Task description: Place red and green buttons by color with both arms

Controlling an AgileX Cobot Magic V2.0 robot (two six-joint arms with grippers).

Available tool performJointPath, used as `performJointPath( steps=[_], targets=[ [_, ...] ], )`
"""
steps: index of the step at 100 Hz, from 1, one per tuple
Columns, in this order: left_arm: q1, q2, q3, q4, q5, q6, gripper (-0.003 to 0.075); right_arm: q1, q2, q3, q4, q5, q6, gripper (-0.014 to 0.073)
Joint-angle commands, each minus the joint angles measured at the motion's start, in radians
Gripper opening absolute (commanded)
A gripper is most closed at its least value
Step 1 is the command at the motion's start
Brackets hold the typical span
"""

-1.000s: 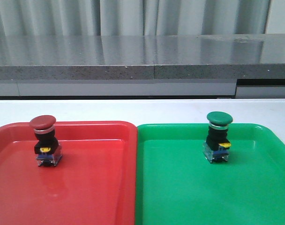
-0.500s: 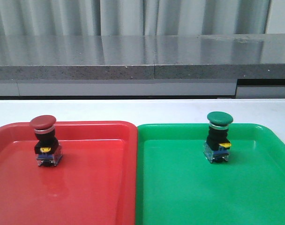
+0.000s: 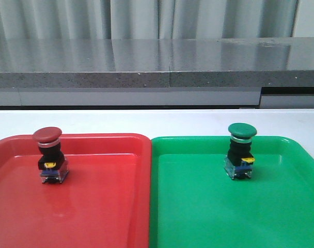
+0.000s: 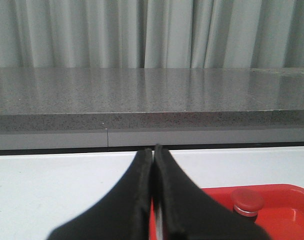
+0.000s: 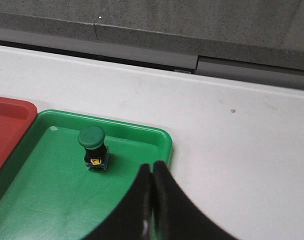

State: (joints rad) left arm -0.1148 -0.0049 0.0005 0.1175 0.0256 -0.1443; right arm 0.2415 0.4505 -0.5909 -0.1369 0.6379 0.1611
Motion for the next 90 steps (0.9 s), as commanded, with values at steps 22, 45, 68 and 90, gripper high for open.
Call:
performJointPath(
  steps=[22,45,68,90],
  targets=[
    [0.0,-0.031,0.042,-0.001,-0.088,-0.008,-0.0019,-0.014,-0.037,0.031,-0.031,-0.127,-0.004,-0.0111],
    [0.0,-0.031,0.042,-0.001,-0.088,-0.008,-0.002,-0.051,-0.185,0.219,-0.03,-0.351,-0.004,-0.0111],
    [0.0,-0.031,0.042,-0.001,-0.088,-0.008,-0.0019,-0.122,-0.351,0.393,0.043,-0.456,-0.005,-0.0111],
    [0.0,-0.031,0.042,-0.001,-0.088,-0.008,-0.0019,-0.172,-0.461,0.512,0.093,-0.486,-0.027,-0.0111]
  ],
)
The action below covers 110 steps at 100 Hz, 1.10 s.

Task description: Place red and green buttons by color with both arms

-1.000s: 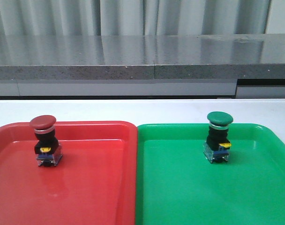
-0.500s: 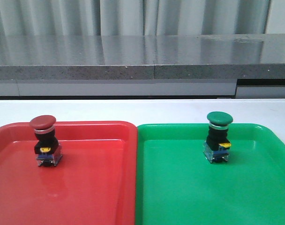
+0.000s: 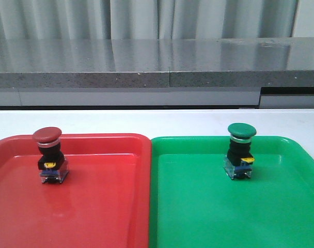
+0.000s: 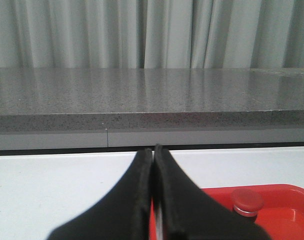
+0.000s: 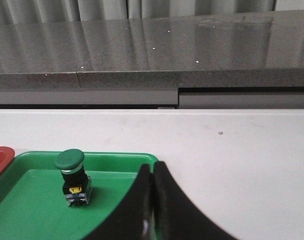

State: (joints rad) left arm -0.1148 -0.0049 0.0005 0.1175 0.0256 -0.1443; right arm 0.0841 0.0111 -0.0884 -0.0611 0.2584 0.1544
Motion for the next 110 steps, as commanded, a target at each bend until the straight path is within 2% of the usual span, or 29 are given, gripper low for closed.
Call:
performJointPath(
  steps=[1,40,110],
  targets=[
    [0.0,-0.031,0.042,-0.001,-0.088,-0.008,-0.0019,-0.015,-0.027,0.012,0.018,-0.107,-0.021,-0.0111],
    [0.0,-0.031,0.042,-0.001,-0.088,-0.008,-0.0019,-0.016,-0.044,0.101,0.028,-0.228,-0.025,-0.0111],
    [0.0,-0.031,0.042,-0.001,-0.088,-0.008,-0.0019,-0.016,-0.044,0.101,0.028,-0.224,-0.025,-0.0111]
  ],
)
